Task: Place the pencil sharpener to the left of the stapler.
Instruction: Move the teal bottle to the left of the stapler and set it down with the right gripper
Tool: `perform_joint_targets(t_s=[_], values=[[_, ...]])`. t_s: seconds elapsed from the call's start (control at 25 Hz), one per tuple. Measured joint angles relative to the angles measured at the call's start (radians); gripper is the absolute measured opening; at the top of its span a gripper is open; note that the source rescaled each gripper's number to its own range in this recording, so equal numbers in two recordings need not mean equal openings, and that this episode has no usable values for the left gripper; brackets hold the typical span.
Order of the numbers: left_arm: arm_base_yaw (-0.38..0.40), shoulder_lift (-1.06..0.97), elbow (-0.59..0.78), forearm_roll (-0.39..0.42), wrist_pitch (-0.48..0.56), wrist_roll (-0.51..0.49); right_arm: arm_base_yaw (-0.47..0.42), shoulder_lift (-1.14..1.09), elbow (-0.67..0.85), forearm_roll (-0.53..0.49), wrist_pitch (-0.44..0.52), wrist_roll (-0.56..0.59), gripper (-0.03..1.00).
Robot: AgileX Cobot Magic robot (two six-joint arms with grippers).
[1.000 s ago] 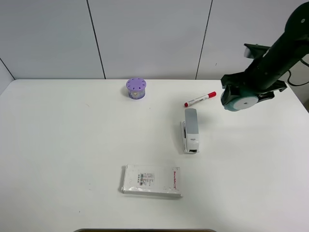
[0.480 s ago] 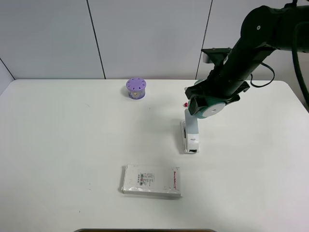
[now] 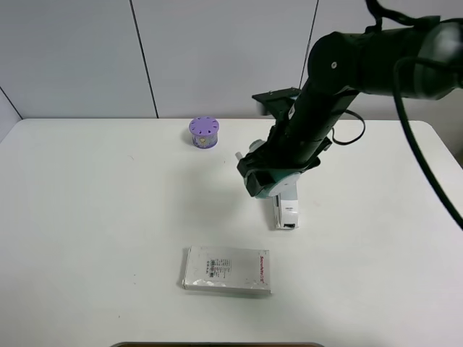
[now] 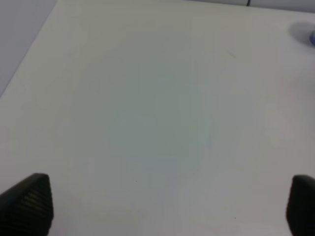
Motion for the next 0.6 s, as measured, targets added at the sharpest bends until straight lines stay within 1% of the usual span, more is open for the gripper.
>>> perform_joint_targets(t_s=[0.16,0.24,0.4,0.6], values=[[0.0,0.0,0.0,0.0,0.0,0.0,0.025,0.059,-0.002,0.003,-0.034,0.009,0.0],[0.0,0.0,0.0,0.0,0.0,0.0,0.031,0.099,-0.027,0.004,-0.033,0.011,0.0],[0.0,0.0,0.0,0.0,0.0,0.0,0.047,0.191,-0.169,0.008,-0.008,0.012,0.0],[0.0,0.0,0.0,0.0,0.0,0.0,0.055,0.31,-0.36,0.007,0.079,0.028,0.0]])
